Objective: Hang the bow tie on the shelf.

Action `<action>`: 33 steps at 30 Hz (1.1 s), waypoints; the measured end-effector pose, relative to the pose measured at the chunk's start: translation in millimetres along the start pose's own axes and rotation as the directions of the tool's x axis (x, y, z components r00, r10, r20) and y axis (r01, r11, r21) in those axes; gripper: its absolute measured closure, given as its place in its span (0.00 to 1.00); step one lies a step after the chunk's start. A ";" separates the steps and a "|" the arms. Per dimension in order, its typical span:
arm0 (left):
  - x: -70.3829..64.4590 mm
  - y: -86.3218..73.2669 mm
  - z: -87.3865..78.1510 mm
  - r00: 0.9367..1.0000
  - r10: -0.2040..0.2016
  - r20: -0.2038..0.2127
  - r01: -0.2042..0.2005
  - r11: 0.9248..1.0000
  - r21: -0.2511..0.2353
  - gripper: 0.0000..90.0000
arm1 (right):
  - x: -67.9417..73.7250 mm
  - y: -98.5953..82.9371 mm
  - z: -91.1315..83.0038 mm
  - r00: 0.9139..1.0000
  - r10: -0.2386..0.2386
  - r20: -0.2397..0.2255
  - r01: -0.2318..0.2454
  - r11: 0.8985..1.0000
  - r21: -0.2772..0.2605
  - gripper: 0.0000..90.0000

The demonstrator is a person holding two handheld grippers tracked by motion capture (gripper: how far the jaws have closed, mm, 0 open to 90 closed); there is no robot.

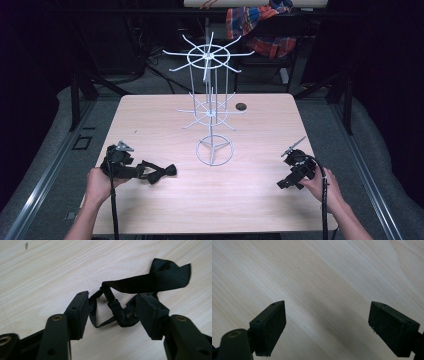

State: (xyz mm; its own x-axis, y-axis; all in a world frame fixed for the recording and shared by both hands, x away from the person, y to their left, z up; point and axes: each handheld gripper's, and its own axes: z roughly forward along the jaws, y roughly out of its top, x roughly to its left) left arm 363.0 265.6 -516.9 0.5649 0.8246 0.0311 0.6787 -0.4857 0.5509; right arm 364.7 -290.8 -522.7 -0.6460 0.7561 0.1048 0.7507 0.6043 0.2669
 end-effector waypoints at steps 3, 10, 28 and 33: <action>2.2 0.0 7.3 0.999 0.039 0.008 -0.039 0.999 -0.004 0.54 | 0.2 0.9 2.2 1.000 -0.007 -0.013 0.008 1.000 0.012 0.16; -1.0 3.5 14.1 0.997 0.069 0.039 -0.068 0.998 -0.016 0.65 | -1.9 0.1 -2.4 0.999 -0.034 -0.012 0.034 0.999 0.028 0.16; -14.3 19.5 9.7 0.999 0.022 -0.046 -0.024 0.998 -0.059 0.99 | -2.1 -1.3 1.4 1.000 -0.015 -0.022 0.015 0.999 0.029 0.16; -18.7 20.4 -12.0 0.995 0.050 -0.085 -0.063 0.985 -0.160 0.99 | 1.2 -2.9 1.4 1.000 0.012 -0.010 -0.012 1.000 -0.015 0.16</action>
State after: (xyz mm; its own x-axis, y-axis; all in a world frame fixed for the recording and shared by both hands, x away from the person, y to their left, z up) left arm 360.6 243.8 -496.3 0.5566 0.8206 0.1292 0.5574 -0.4843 0.6744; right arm 362.0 -291.2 -524.7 -0.6386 0.7605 0.1175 0.7560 0.5915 0.2803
